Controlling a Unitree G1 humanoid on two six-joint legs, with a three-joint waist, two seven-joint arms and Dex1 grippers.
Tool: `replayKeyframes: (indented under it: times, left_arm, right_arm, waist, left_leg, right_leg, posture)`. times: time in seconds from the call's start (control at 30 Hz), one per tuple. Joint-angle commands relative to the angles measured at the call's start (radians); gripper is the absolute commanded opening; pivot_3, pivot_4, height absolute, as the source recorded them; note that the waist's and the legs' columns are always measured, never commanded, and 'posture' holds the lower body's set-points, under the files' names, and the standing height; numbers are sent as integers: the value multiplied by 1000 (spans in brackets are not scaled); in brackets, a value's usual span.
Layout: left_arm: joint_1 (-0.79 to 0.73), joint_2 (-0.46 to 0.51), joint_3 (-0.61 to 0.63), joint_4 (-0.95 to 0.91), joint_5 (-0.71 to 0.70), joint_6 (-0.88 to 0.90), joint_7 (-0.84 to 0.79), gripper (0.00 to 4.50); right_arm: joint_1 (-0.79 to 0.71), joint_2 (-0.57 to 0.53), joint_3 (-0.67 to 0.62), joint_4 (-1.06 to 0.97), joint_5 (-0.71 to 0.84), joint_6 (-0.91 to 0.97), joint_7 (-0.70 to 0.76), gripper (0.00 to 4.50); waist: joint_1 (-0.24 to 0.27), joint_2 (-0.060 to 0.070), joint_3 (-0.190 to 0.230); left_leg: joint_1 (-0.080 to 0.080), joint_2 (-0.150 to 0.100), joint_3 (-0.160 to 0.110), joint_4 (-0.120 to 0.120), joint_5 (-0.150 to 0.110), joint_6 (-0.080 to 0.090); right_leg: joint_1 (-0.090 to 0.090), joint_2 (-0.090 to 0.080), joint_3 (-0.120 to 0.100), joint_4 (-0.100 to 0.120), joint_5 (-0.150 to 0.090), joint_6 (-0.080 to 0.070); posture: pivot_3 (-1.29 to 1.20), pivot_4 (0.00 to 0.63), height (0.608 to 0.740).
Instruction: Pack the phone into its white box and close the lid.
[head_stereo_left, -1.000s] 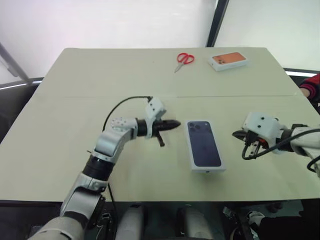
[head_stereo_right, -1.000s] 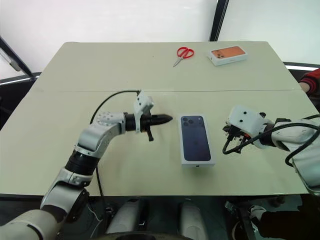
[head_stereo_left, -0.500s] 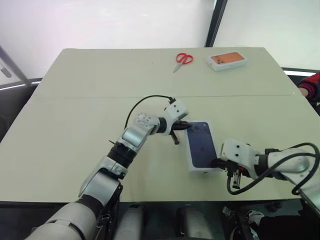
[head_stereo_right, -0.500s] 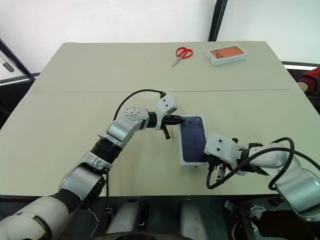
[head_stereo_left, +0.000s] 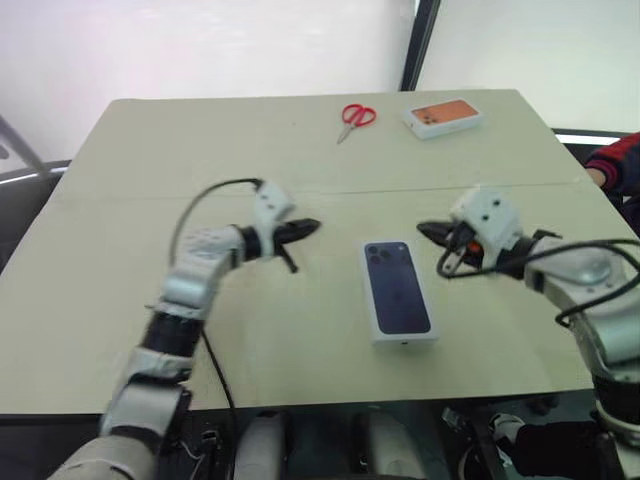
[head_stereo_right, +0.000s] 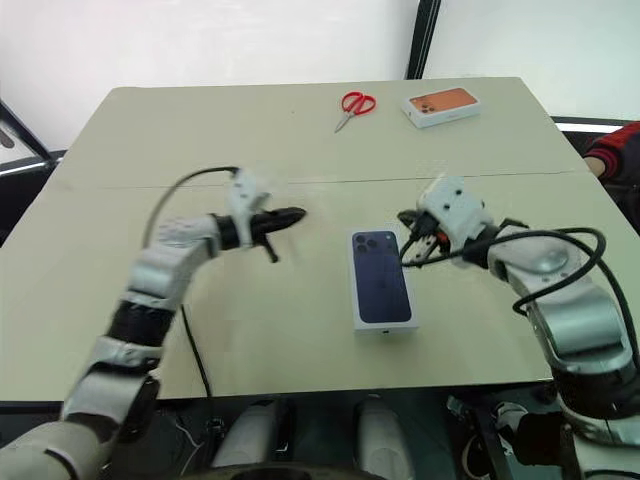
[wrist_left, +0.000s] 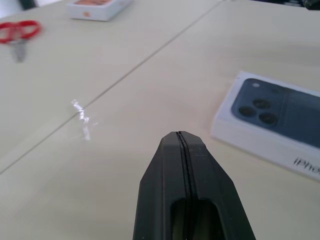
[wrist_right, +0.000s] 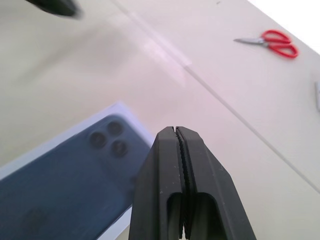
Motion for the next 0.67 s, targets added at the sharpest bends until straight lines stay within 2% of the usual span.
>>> replayKeyframes:
  times: [0.03,0.2,0.33,0.67]
  left_arm:
    - [84,78,102,-117,-84,44,-29,0]
    - [262,184,224,-241,-149,107,-13,0]
    - [357,219,279,-284,-156,110,30,0]
    - [399,230,289,-303,-169,110,79,0]
  right_arm:
    - [-47,27,9,61,-10,-56,-6,49]
    - [-111,82,54,201,-4,-144,37,49]
    - [-160,122,68,288,18,-179,88,49]
    - [-180,161,95,340,11,-216,128,49]
  waist:
    - [4,0,0]
    - [1,0,0]
    - [1,1,1]
    - [1,1,1]
  left_leg:
    - [0,0,0,0,0,0]
    - [0,-1,0,1,0,0]
    - [0,-1,0,1,0,0]
    - [0,-1,0,0,0,0]
  right_leg:
    - [0,0,0,0,0,0]
    - [1,-2,0,-1,0,0]
    - [1,-1,0,0,0,0]
    - [0,-2,0,0,0,0]
  posture:
    - [0,150,740]
    - [0,150,740]
    - [0,150,740]
    - [0,150,740]
